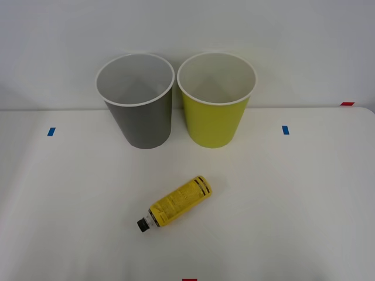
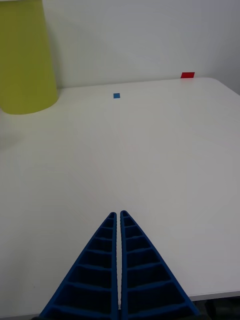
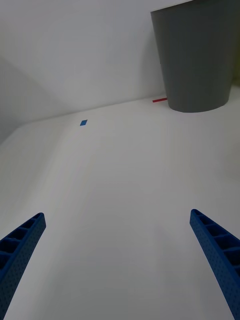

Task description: Put cans in the gray bin and PET bottles in the light green bin.

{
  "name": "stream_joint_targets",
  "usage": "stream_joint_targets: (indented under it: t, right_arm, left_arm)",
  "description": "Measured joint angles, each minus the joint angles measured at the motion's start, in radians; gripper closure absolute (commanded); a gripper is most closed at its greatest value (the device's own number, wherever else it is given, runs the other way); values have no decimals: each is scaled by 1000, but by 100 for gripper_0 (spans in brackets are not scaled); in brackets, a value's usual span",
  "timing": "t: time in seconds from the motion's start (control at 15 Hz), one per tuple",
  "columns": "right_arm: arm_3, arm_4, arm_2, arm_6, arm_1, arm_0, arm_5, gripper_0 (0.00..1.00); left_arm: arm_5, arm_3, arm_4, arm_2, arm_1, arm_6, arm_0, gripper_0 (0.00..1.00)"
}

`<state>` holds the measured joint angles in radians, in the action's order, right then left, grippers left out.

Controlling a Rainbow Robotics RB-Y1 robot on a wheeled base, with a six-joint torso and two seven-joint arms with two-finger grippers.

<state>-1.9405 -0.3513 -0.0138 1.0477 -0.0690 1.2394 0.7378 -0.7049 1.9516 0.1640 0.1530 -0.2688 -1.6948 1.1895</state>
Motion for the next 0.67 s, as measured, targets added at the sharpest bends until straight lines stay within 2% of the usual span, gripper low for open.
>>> stream_joint_targets:
  t: [0.13, 0.33, 0.47, 0.67]
  right_arm:
    - [0, 0, 0, 0, 0, 0, 0, 100]
    - [0, 0, 0, 0, 0, 0, 0, 100]
    - [0, 0, 0, 0, 0, 0, 0, 100]
    - [0, 0, 0, 0, 0, 0, 0, 100]
  left_arm:
    - [-8, -42, 1, 8, -1, 5, -43, 0]
    - [12, -21, 7, 7, -16, 16, -53, 0]
    - [105, 47, 19, 4, -39, 24, -54, 0]
    - [291, 182, 41, -5, -137, 40, -58, 0]
